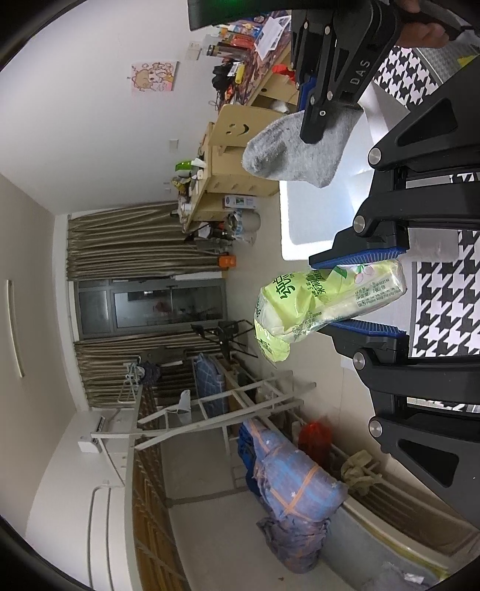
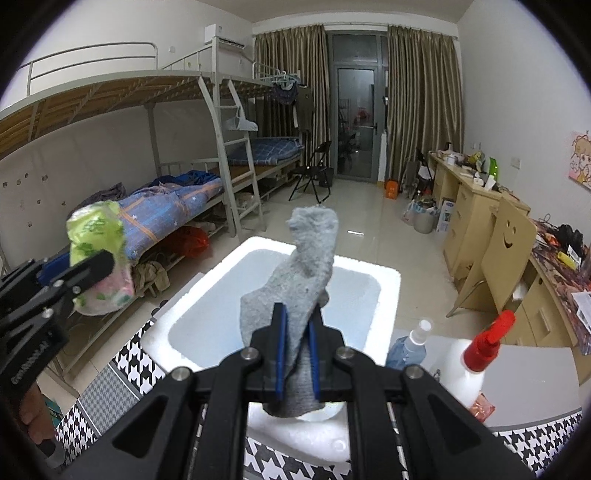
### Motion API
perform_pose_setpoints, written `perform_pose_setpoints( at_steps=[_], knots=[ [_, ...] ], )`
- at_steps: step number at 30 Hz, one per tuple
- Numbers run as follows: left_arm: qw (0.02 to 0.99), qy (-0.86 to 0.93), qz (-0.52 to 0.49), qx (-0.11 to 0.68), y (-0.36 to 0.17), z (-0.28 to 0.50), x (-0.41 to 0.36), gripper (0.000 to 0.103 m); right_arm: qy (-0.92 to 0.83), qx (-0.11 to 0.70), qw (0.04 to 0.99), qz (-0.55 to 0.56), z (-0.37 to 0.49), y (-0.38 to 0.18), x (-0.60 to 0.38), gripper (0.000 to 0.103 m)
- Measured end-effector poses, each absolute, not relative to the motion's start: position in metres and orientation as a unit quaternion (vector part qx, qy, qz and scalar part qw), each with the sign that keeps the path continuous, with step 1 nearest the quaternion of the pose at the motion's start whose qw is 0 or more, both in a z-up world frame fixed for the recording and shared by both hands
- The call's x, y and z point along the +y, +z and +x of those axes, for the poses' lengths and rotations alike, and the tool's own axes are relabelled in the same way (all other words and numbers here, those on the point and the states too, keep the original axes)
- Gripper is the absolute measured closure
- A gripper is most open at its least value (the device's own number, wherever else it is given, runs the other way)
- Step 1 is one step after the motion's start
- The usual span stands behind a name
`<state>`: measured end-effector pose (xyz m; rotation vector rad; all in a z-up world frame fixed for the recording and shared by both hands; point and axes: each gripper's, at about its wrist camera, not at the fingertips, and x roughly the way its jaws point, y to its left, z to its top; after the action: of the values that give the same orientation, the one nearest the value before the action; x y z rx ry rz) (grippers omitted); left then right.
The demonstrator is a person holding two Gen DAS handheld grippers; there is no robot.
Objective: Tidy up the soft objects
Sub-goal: 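Lower the grey sock into the foam box and open the right gripper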
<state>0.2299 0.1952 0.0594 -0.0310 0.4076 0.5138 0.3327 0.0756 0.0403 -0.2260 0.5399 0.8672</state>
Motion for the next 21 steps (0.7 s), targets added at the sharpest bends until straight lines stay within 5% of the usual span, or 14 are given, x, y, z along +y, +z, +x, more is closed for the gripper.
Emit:
perform_pose_setpoints(
  at_steps=[11, 14, 16, 21],
  knots=[
    [0.944, 0.259, -0.017, 0.204, 0.06, 0.228, 0.195, 0.075, 0.412, 0.27, 0.861, -0.127, 0.342, 0.031, 0.088, 0.083],
    [0.943, 0.259, -0.018, 0.206, 0.06, 0.229, 0.195, 0.075, 0.41, 0.28, 0.859, -0.123, 0.346, 0.029, 0.088, 0.062],
    [0.943, 0.26, -0.019, 0.207, 0.059, 0.229, 0.195, 0.075, 0.409, 0.284, 0.858, -0.127, 0.346, 0.028, 0.088, 0.037],
    [0.943, 0.258, -0.021, 0.212, 0.058, 0.233, 0.195, 0.075, 0.419, 0.26, 0.861, -0.129, 0.331, 0.034, 0.083, 0.024]
  ],
)
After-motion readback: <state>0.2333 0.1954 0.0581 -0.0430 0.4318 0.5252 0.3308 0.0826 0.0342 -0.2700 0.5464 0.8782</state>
